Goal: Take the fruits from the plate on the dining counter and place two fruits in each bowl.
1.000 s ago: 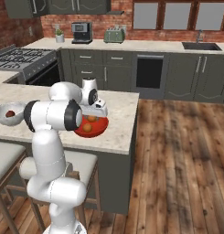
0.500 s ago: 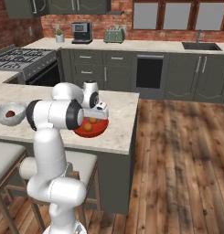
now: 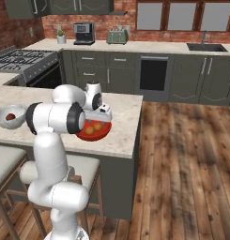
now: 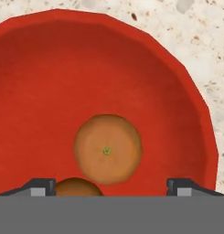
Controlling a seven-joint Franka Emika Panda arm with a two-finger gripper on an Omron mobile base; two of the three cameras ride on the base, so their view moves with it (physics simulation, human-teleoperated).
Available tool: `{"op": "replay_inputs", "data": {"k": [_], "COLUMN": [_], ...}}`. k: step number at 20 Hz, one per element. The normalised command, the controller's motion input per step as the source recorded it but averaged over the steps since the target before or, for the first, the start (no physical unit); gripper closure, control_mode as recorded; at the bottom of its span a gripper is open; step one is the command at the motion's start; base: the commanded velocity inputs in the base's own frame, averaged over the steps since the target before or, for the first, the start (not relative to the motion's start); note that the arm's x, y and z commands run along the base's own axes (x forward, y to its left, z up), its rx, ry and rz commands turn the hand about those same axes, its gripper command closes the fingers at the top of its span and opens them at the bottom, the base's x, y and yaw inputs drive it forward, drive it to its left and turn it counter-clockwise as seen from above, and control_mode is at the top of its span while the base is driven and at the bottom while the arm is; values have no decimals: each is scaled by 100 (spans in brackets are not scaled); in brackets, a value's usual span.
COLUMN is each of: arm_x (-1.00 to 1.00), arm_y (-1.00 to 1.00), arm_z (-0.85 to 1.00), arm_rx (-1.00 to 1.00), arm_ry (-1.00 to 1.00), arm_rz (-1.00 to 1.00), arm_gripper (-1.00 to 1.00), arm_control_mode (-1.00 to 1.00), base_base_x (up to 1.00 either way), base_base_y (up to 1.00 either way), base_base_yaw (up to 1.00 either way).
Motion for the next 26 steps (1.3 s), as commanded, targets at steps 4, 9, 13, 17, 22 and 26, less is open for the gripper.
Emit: {"op": "replay_inputs", "data": {"k": [4,9,13,17,22,26], "arm_x": [-20,-21,-40,-61,-71,-71], "arm_y": [-4,-5,-6,0,0,0], "arm_z": [32,53,71,61,71,82], "arm_rx": [0,1,0,0,0,0], "arm_ry": [-2,-5,-11,-6,-8,-11], "arm_rz": [0,0,0,0,0,0], "arm_gripper": [-100,-100,-100,-100,-100,-100], "arm_control_mode": [-100,-100,-100,-100,-100,-100], "base_base_x": [0,0,0,0,0,0], "base_base_y": [0,0,0,0,0,0], "base_base_yaw": [0,0,0,0,0,0]}}
